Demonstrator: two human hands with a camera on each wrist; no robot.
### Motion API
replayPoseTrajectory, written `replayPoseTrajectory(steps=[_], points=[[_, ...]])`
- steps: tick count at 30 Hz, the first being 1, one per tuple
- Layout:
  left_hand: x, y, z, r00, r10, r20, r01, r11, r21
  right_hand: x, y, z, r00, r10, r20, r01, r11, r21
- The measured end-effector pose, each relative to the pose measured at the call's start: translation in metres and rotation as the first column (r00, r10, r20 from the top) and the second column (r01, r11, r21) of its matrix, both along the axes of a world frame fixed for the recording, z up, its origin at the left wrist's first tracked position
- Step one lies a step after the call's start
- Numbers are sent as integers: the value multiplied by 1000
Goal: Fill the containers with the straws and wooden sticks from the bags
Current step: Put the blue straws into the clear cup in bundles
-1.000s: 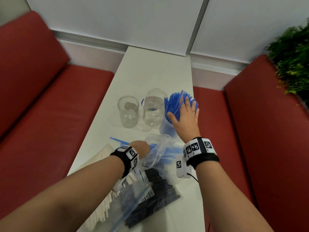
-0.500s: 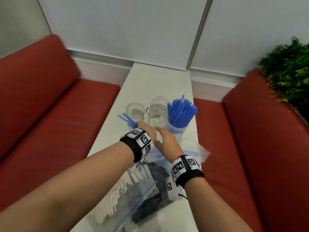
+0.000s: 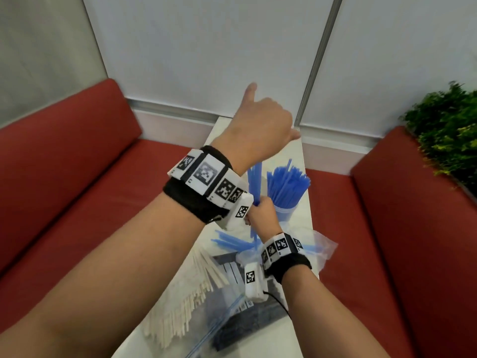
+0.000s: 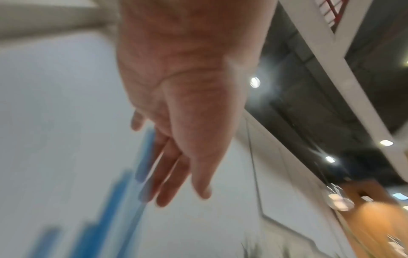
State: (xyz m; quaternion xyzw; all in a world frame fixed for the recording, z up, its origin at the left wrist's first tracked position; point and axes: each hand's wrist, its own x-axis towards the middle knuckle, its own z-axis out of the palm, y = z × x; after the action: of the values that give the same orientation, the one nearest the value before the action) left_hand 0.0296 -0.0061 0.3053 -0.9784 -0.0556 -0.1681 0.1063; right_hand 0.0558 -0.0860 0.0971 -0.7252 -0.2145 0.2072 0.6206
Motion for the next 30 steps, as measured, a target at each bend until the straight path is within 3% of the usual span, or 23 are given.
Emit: replayPoseTrajectory(steps=[1,3,6,8,10,11,13,15,16,18,19,21,23,25,27,30], points=[[0,8,5,995,4,102,1,999,-45,1,1,-1,999,-20,-34,21,1000,18],[-2,16,4,991,9,134,19,979,-204,3,-1,-2,999,-13,-36,14,999,36],[4,12,-14,999,-50,-19,38,910,-413,7,-1,8,1000,16,-14,-15,998,59],[10,12,-30,991,-79,-109,23,897,-442,10,1,18,1000,28,-5,-28,997,76],[12,15,-43,988,-111,-110,46,879,-475,13,1,25,999,48,-2,-47,994,96],[13,17,-48,987,-145,-65,85,828,-555,15,-1,28,998,62,-6,-61,993,97],[9,19,-54,966,-202,160,250,586,-771,18,-5,35,997,81,-21,-78,992,94],[7,20,-58,906,-53,419,416,285,-863,22,-9,49,998,66,-25,-62,991,118],[7,20,-61,888,72,454,441,147,-885,25,-11,59,998,52,-22,-48,988,149],[10,24,-76,939,193,285,305,-82,-949,31,-13,83,1000,31,-7,-28,972,234],[9,26,-89,981,146,125,149,-168,-974,33,-14,95,1000,28,4,-28,961,274],[6,26,-118,981,-86,-177,-195,-342,-919,35,-13,115,999,27,31,-36,941,336],[5,24,-145,917,-268,-295,-394,-508,-766,35,-11,125,999,25,42,-39,925,378],[7,18,-166,894,-324,-310,-448,-671,-591,32,-10,125,999,20,46,-36,922,385],[9,12,-182,892,-339,-301,-443,-787,-429,29,-10,121,999,11,34,-23,923,385],[7,9,-196,907,-296,-300,-397,-838,-373,29,-10,123,999,1,40,-17,914,406]])
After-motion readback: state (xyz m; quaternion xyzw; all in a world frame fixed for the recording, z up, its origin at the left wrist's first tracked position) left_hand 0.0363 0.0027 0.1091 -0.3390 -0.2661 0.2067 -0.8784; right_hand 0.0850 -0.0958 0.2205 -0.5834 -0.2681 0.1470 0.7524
